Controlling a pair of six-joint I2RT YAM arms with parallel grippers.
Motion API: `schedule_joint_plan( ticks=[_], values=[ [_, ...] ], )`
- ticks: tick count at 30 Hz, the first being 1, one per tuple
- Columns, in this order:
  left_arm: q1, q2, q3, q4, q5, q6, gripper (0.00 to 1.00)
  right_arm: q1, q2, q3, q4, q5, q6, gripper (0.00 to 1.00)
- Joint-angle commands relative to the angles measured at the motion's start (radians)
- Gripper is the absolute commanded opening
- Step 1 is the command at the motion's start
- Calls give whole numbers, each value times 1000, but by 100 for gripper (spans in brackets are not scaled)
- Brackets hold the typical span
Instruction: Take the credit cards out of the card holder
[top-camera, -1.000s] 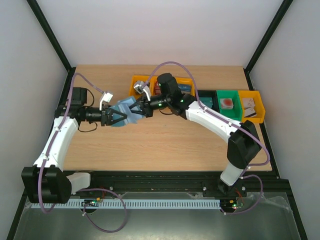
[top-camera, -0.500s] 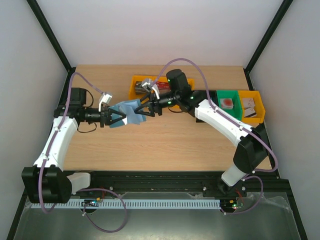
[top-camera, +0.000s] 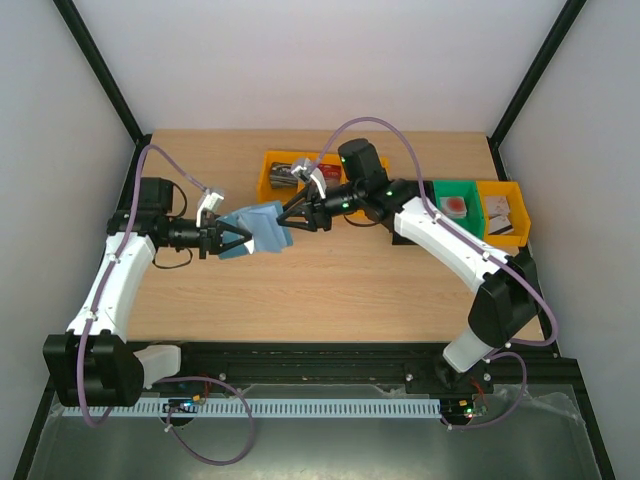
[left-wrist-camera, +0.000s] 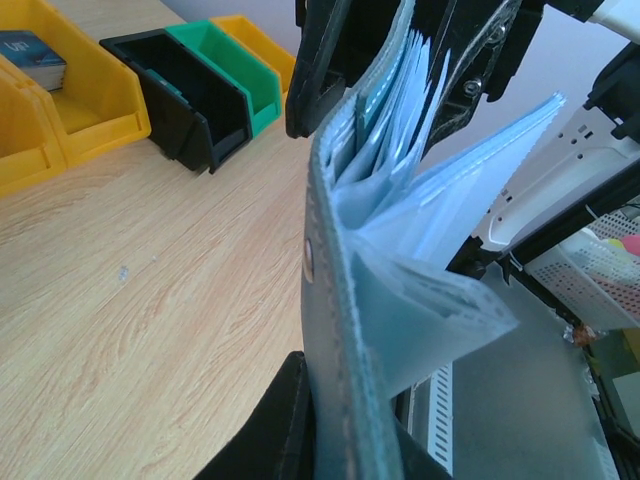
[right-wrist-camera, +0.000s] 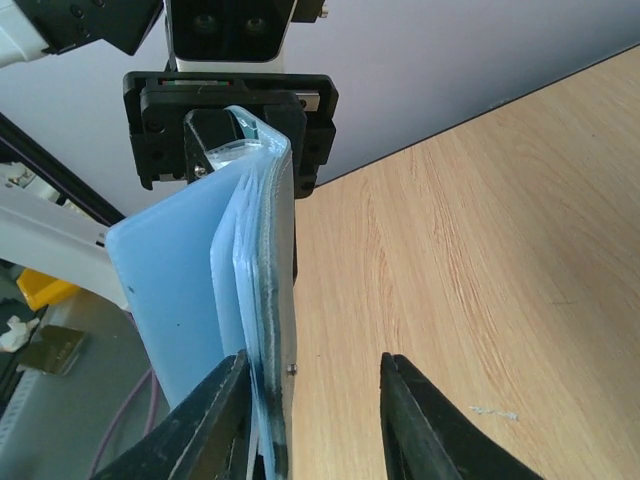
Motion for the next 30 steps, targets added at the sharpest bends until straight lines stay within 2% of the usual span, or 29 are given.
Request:
schedule_joint_plan(
  ticks=[1, 7, 9, 14, 15, 16, 17, 18, 20, 21, 25, 27, 30],
  values=[
    [6, -8, 36, -15, 48, 33, 2, 30, 10, -10, 47, -5, 33, 37],
    [7, -6, 34, -17, 52, 34, 2, 101, 44, 10, 97, 33, 57, 36],
    [8, -6, 34, -17, 52, 33, 2, 117, 55, 28, 120, 34, 72, 31],
    [8, -7, 30, 0, 44, 16, 3, 139, 68, 49, 174, 16, 131, 7],
    [8, -7, 26, 20, 36, -9, 13, 143, 70, 57, 170, 32, 140, 2],
    [8, -7, 19, 46, 25, -40, 32, 144, 72, 65, 164, 61, 148, 2],
    [8, -8, 10, 81, 9, -97, 56, 144, 71, 70, 158, 106, 160, 2],
    [9, -9, 2, 119, -8, -141, 74, 144, 70, 72, 155, 161, 175, 2],
    [11, -8, -12, 175, -48, -200, 96, 146, 65, 75, 146, 316, 207, 2],
    [12, -9, -17, 190, -62, -211, 99, 152, 67, 84, 125, 388, 212, 2],
    [21, -13, -14, 176, -51, -194, 99, 203, 102, 169, -21, 700, 195, 2],
    [23, -13, -15, 170, -36, -185, 99, 212, 118, 204, -57, 723, 195, 2],
    [25, -15, -16, 165, -30, -174, 99, 216, 119, 210, -59, 673, 185, 2]
  ],
)
